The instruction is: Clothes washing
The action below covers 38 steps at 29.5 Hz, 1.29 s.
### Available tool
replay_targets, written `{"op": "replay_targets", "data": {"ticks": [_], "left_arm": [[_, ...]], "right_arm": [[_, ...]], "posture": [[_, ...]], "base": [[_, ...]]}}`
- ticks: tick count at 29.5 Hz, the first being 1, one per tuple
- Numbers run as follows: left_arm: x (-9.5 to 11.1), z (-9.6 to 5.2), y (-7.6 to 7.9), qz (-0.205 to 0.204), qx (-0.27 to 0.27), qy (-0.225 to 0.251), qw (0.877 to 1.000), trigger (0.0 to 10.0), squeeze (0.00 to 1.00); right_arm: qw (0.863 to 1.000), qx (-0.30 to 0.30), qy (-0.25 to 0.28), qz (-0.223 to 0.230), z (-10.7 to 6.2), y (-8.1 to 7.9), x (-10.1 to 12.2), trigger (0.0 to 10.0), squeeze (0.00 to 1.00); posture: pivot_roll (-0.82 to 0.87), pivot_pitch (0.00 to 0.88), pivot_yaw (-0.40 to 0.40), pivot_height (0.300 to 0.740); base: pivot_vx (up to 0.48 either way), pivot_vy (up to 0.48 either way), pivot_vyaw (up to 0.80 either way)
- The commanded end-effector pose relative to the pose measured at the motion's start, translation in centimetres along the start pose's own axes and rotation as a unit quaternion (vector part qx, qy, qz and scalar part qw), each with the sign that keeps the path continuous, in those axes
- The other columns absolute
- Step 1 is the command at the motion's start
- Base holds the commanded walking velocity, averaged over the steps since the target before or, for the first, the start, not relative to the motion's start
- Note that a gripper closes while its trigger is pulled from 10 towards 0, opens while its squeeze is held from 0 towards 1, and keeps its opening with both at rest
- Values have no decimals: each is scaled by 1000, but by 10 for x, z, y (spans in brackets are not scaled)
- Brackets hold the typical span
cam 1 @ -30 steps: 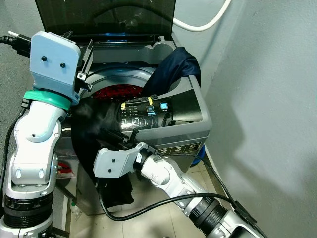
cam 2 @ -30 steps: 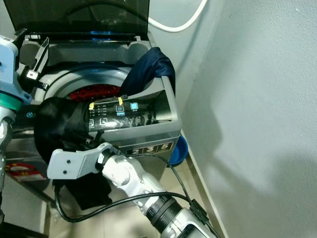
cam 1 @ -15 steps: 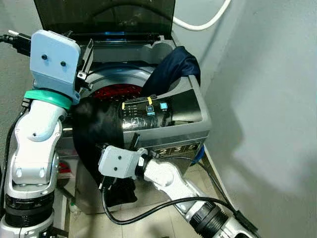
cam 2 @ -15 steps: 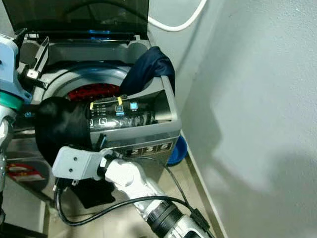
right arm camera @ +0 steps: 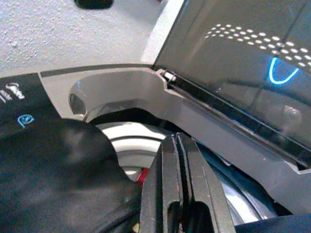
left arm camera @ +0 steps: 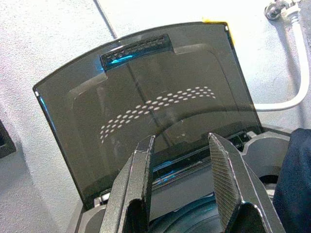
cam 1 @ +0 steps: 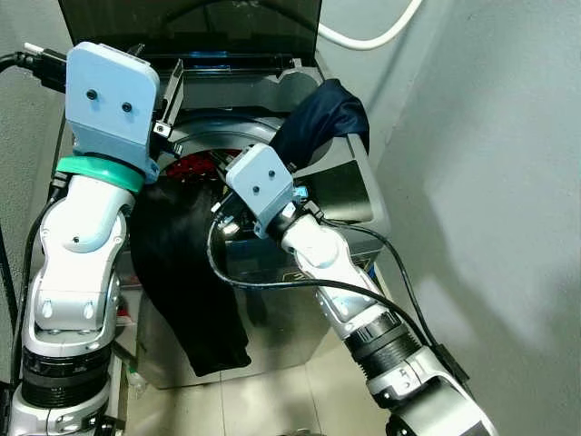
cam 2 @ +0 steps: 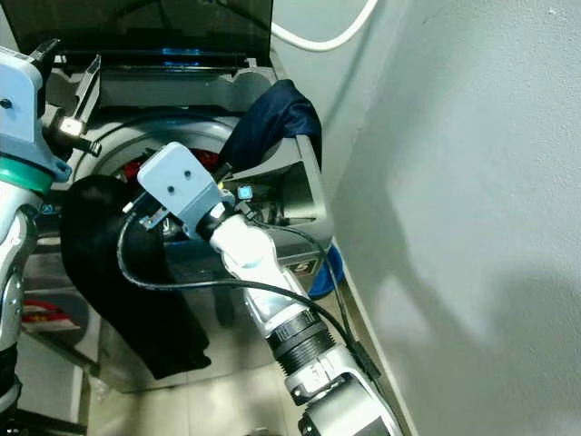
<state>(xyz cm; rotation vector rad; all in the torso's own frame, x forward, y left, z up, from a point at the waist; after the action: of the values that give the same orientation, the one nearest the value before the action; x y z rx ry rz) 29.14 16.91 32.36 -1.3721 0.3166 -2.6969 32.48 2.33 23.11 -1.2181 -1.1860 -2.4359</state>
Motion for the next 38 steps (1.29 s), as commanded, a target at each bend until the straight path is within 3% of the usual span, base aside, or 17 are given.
{"op": "replay_targets", "data": {"ticks": [1,7,9,14,18,24,27,30,31,32,34,35,38], "left_arm": [[5,-4,1,15,-8,9,1000,10000,0],[7,-5,-1,19,-10,10,1000,10000,0],[8,-5,0,24,-13,12,1000,10000,0],[7,-5,2,25,-17,13,999,10000,0],[7,-3,5,23,-20,15,999,10000,0],[7,-3,6,23,-20,16,999,10000,0],[7,-2,7,22,-22,17,999,10000,0],[7,-2,7,22,-22,17,999,10000,0],[7,-2,7,22,-22,17,999,10000,0],[7,-2,8,22,-22,17,999,10000,0],[7,-2,8,22,-22,17,999,10000,0],[6,-2,8,21,-22,17,999,10000,0],[6,-2,8,21,-21,17,999,10000,0]], "right_arm": [[999,42,18,23,-8,-12,5,10000,1000],[991,108,52,63,-23,-27,16,10000,1000],[983,154,69,78,-32,-37,21,10000,1000],[977,188,74,75,-38,-44,22,10000,1000],[975,209,63,42,-39,-54,17,10000,1000],[974,219,57,30,-39,-59,14,10000,1000],[969,247,17,-7,-41,-73,1,10000,1000],[968,248,5,-21,-41,-75,-3,10000,1000],[969,245,-8,-45,-39,-76,-7,10000,1000],[968,242,-16,-65,-38,-76,-10,10000,686],[968,242,-16,-65,-38,-76,-10,10000,686],[968,237,-26,-80,-37,-76,-12,10000,0],[972,203,-39,-108,-33,-69,-16,10000,0]], "posture": [[107,75,-25,740],[111,74,-25,740],[111,74,-25,740],[106,74,-23,740],[104,72,-22,740],[105,72,-22,740],[107,72,-25,740],[107,72,-25,740],[107,72,-26,740],[106,73,-26,740],[106,73,-26,740],[107,72,-27,740],[107,72,-27,740]], "base": [[0,0,0],[0,0,0],[0,0,0],[0,0,0],[0,0,0],[0,0,0],[0,0,0],[0,0,0],[0,0,0],[0,0,0],[0,0,0],[0,0,0],[0,0,0]]}}
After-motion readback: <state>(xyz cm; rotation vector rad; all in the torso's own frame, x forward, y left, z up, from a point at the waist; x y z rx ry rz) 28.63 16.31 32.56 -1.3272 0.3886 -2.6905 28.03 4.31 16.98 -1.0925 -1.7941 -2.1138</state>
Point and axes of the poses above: a point about 5 cm out from each wrist's last joint towards the gripper, its own z axis pointing out of the wrist towards the gripper, its own x axis along the axis of the wrist's last joint, y = z × x, the point moved 1 cm from there along z, pointing out of the wrist towards the gripper, and after that the axes turned 11 degrees about -z, right-handed, at the moved point
